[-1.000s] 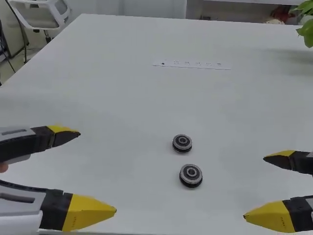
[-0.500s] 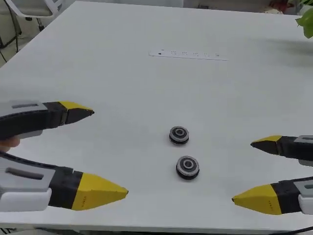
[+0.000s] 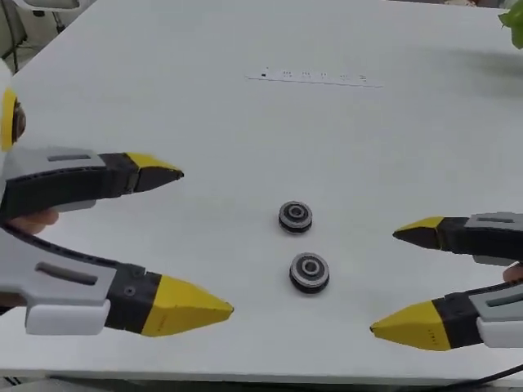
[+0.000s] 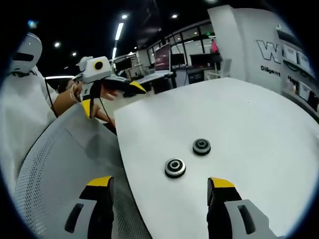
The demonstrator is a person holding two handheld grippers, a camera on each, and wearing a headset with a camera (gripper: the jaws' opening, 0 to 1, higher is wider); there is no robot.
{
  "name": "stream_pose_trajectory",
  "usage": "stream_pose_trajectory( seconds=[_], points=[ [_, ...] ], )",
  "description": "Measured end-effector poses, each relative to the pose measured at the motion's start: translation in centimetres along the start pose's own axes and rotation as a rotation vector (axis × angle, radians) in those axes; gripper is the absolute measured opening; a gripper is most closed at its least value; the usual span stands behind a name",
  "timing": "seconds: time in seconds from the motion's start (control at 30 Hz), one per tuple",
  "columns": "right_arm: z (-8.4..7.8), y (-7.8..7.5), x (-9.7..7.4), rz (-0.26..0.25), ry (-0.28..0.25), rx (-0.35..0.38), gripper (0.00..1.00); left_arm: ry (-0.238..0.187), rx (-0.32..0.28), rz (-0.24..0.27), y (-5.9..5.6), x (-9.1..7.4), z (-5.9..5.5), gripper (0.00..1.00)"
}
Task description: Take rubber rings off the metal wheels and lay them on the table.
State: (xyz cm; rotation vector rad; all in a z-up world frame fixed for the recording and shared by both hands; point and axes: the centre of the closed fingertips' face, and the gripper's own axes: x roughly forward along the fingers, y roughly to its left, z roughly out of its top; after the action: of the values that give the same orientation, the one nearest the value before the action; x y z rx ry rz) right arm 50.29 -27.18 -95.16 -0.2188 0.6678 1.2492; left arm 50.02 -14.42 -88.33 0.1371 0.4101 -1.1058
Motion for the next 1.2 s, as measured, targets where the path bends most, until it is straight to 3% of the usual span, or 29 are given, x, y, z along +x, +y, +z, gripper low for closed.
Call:
stream_pose_trajectory(
  seconds=[0.3,0.53,0.73,0.97,1.2],
  points=[
    [0.4,-0.3,0.9,0.028,0.021,-0.045,0.69,0.0,0.018,-0.054,-0.6,1.3,0.8,0.85],
    [1.4,-0.8,1.7,0.053,0.025,-0.073,0.65,0.009,0.053,-0.075,-0.2,2.6,1.5,0.83],
    [2.6,-1.3,2.2,0.064,0.019,-0.095,0.64,-0.017,0.109,-0.101,0.6,4.0,3.0,0.8],
    [3.5,-1.4,3.2,0.093,0.041,-0.108,0.63,-0.01,0.11,-0.119,1.8,5.8,3.9,0.79],
    [4.8,-1.4,3.7,0.101,0.04,-0.137,0.63,0.006,0.143,-0.155,1.3,7.2,4.0,0.78]
  ],
)
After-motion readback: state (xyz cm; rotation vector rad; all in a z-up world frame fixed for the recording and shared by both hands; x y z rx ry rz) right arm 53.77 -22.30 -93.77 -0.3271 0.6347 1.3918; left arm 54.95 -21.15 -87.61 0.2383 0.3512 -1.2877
